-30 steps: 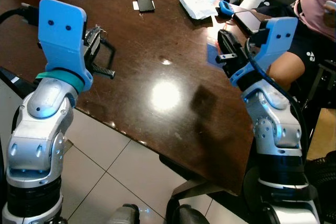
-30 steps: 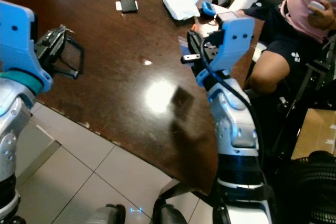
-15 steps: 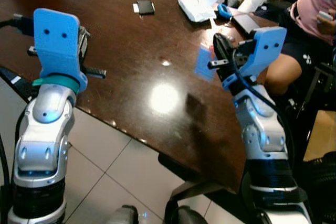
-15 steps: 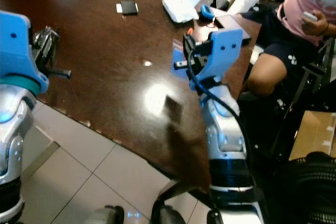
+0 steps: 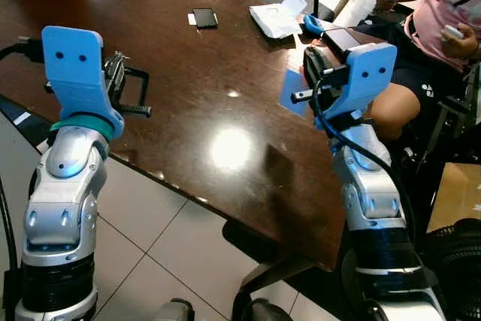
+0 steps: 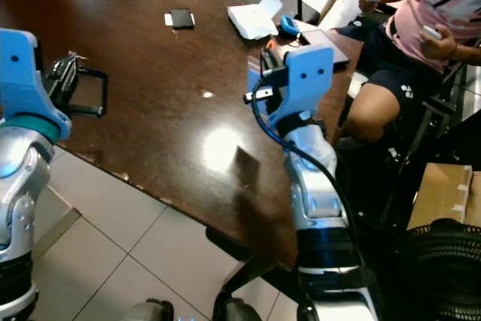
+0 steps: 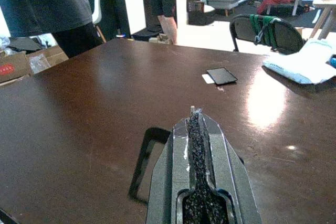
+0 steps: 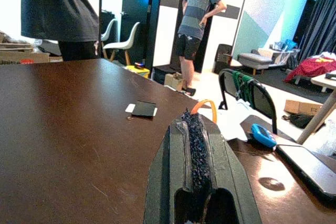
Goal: Hang keys on a hook
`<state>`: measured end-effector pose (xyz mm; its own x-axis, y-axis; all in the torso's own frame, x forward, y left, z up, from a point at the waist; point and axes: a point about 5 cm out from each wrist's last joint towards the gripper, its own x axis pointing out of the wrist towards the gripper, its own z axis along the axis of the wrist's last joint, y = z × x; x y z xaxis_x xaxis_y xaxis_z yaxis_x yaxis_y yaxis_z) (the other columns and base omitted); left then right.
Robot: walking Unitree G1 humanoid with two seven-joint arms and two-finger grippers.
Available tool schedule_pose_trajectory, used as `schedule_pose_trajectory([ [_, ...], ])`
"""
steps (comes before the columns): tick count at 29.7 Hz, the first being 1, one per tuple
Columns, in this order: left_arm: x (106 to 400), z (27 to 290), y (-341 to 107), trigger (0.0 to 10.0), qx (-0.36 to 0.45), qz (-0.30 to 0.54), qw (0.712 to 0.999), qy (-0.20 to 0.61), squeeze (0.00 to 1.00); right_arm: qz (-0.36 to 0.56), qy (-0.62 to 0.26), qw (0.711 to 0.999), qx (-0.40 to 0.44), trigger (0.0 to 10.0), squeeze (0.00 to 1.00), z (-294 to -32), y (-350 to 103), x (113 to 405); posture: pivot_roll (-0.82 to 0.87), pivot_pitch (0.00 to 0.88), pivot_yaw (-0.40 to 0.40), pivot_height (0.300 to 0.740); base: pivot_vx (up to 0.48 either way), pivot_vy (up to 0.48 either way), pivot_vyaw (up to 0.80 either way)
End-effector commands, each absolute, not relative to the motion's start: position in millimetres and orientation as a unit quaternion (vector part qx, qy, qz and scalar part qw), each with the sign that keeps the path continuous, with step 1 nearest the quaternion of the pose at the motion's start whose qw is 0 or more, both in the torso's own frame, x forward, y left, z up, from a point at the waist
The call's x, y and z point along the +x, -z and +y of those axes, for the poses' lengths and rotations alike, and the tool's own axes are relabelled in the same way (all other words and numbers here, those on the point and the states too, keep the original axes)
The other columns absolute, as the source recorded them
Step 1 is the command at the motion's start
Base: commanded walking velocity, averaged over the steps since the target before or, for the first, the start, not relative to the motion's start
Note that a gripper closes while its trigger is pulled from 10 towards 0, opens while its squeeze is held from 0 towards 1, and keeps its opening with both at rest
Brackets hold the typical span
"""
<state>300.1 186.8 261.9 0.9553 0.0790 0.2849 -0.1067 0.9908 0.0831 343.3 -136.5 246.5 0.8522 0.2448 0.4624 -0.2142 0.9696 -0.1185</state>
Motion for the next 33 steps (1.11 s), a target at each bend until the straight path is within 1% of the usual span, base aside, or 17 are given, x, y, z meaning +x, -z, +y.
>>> schedule_pose_trajectory([
  [1, 300.7, 189.4, -257.4, 10.0, 0.05, -0.136, 0.988, -0.052, 0.0, -0.237, -0.114, 0.964, -0.037, 10.0, 0.0, -139.1, -240.1, 343.0, 0.1, 0.046, -0.005, 0.74, 0.0, 0.0, 0.0],
  [10, 301.4, 190.7, -258.2, 10.0, 0.06, -0.141, 0.986, -0.059, 0.0, -0.244, -0.114, 0.962, -0.04, 10.0, 0.0, -136.3, -238.5, 343.4, 0.1, 0.061, -0.004, 0.74, 0.0, 0.0, 0.0],
  [12, 301.2, 191.2, -257.9, 10.0, 0.061, -0.141, 0.986, -0.06, 0.0, -0.244, -0.114, 0.962, -0.041, 10.0, 0.0, -135.9, -238.3, 343.3, 0.1, 0.064, -0.003, 0.74, -0.266, 0.0, 0.0],
  [20, 300.7, 191.6, -259.2, 10.0, 0.065, -0.143, 0.986, -0.06, 0.0, -0.243, -0.114, 0.962, -0.042, 10.0, 0.0, -133.7, -237.2, 343.4, 0.11, 0.072, 0.002, 0.74, -0.336, 0.0, 0.0],
  [33, 300.6, 191.0, -261.0, 10.0, 0.068, -0.146, 0.985, -0.058, 0.0, -0.244, -0.116, 0.962, -0.043, 10.0, 0.0, -131.2, -235.5, 344.0, 0.11, 0.08, 0.004, 0.74, -0.418, 0.0, 0.0],
])
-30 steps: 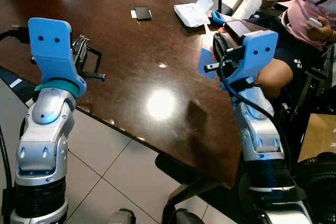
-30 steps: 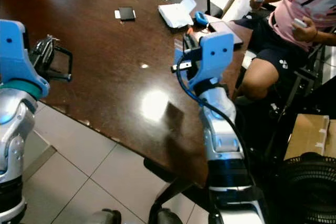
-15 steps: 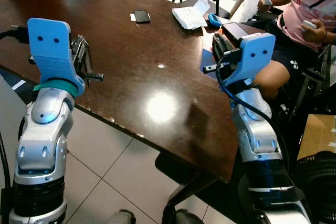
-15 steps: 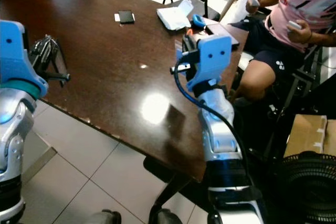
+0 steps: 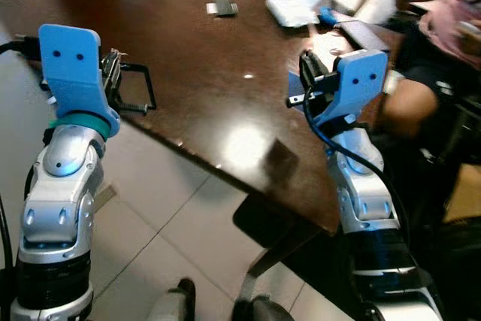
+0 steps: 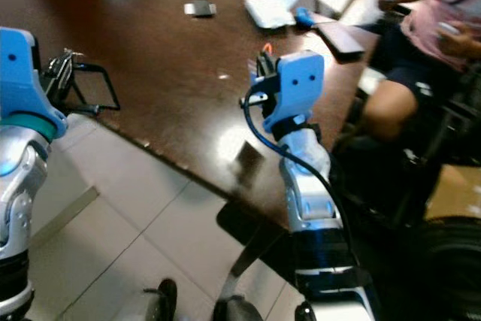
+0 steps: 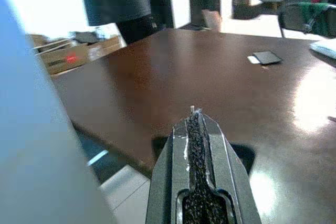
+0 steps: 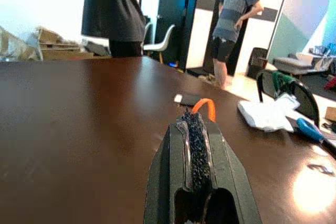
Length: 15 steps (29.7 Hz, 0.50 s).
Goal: Hang keys on a hook
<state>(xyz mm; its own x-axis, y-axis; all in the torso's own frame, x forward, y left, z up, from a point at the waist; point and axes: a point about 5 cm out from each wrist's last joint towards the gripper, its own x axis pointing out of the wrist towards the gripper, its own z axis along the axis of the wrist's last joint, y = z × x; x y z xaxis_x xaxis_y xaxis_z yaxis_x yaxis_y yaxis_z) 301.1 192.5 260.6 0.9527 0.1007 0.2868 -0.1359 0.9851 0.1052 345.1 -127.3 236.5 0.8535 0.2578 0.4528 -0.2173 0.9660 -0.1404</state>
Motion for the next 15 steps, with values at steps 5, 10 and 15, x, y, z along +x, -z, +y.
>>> schedule_pose_trajectory([
  [5, 300.7, 190.5, -261.0, 10.0, 0.068, -0.146, 0.985, -0.057, 0.0, -0.245, -0.118, 0.961, -0.045, 10.0, 0.0, -130.8, -236.2, 344.3, 0.11, 0.081, 0.004, 0.74, -0.422, 0.0, 0.0],
  [10, 300.7, 190.2, -261.0, 10.0, 0.069, -0.146, 0.985, -0.057, 0.0, -0.246, -0.121, 0.96, -0.048, 10.0, 0.0, -130.2, -236.9, 344.6, 0.11, 0.084, -0.002, 0.74, -0.411, 0.0, 0.0],
  [15, 299.8, 188.7, -261.5, 10.0, 0.07, -0.148, 0.985, -0.054, 0.0, -0.246, -0.127, 0.96, -0.05, 10.0, 0.0, -130.3, -238.5, 345.6, 0.11, 0.087, -0.003, 0.74, -0.21, 0.0, 0.32],
])
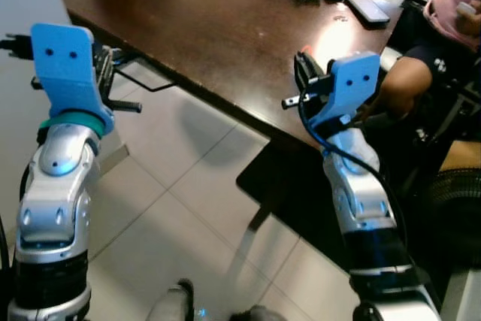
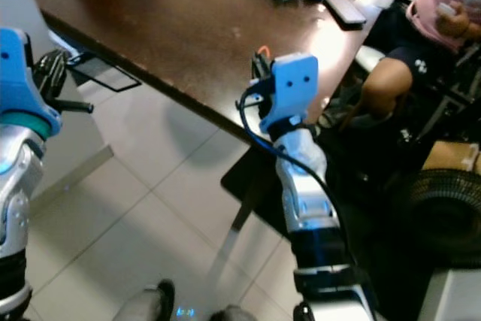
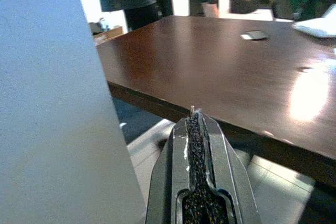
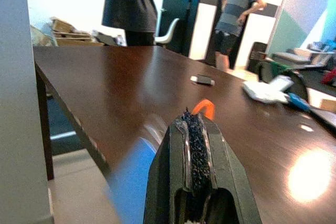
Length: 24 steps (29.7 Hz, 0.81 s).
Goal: Hang keys on a hook
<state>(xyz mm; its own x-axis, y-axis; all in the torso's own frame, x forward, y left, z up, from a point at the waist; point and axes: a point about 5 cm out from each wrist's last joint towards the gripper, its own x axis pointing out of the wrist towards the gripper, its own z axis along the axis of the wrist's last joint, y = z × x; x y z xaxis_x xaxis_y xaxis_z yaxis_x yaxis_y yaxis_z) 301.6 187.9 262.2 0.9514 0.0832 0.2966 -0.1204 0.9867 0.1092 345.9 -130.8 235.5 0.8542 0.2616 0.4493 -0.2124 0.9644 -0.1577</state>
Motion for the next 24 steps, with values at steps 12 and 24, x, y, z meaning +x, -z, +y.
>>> schedule_pose_trajectory([
  [12, 299.7, 186.5, -262.5, 10.0, 0.087, -0.152, 0.983, -0.057, 0.0, -0.249, -0.13, 0.959, -0.047, 10.0, 0.0, -130.8, -239.8, 346.0, 0.11, 0.092, -0.004, 0.74, 0.0, 0.0, 0.8],
  [24, 299.5, 187.5, -263.5, 10.0, 0.09, -0.157, 0.982, -0.06, 0.0, -0.249, -0.132, 0.958, -0.045, 10.0, 0.0, -130.3, -239.5, 346.4, 0.11, 0.093, -0.005, 0.74, 0.028, 0.0, 0.73],
])
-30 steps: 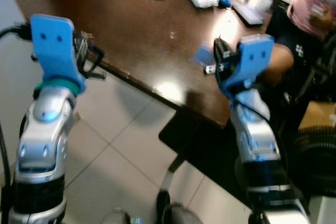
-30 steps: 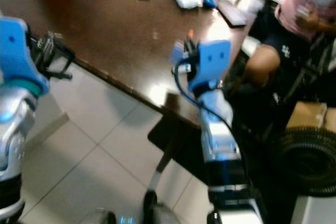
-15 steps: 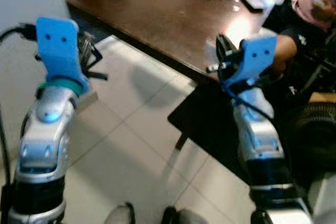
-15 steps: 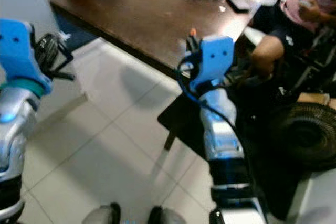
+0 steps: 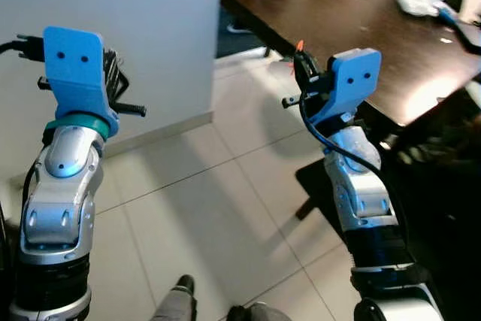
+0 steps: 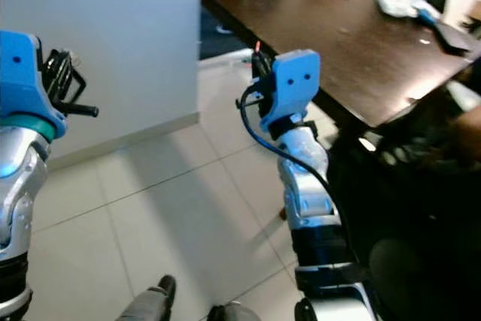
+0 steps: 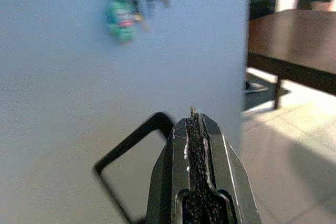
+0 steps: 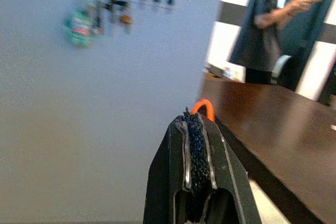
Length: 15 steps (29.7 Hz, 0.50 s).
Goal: Hang keys on a hook
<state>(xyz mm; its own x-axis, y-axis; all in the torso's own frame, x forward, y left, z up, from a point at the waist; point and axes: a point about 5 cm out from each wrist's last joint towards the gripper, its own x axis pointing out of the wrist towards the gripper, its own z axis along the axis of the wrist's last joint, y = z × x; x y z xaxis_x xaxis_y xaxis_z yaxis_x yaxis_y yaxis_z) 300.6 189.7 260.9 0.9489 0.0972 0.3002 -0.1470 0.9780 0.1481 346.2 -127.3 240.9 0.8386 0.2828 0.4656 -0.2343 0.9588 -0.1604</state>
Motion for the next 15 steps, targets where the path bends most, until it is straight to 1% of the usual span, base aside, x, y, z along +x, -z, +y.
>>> schedule_pose_trajectory([
  [1, 299.5, 187.5, -263.5, 10.0, 0.09, -0.157, 0.982, -0.06, 0.0, -0.249, -0.132, 0.958, -0.045, 10.0, 0.0, -130.3, -239.5, 346.4, 0.11, 0.093, -0.005, 0.74, 0.334, 0.0, 0.0],
  [15, 299.5, 186.3, -263.2, 10.0, 0.094, -0.161, 0.981, -0.057, 0.0, -0.249, -0.136, 0.958, -0.037, 10.0, 0.0, -128.9, -237.2, 346.0, 0.11, 0.081, -0.002, 0.74, 0.363, 0.0, 0.0],
])
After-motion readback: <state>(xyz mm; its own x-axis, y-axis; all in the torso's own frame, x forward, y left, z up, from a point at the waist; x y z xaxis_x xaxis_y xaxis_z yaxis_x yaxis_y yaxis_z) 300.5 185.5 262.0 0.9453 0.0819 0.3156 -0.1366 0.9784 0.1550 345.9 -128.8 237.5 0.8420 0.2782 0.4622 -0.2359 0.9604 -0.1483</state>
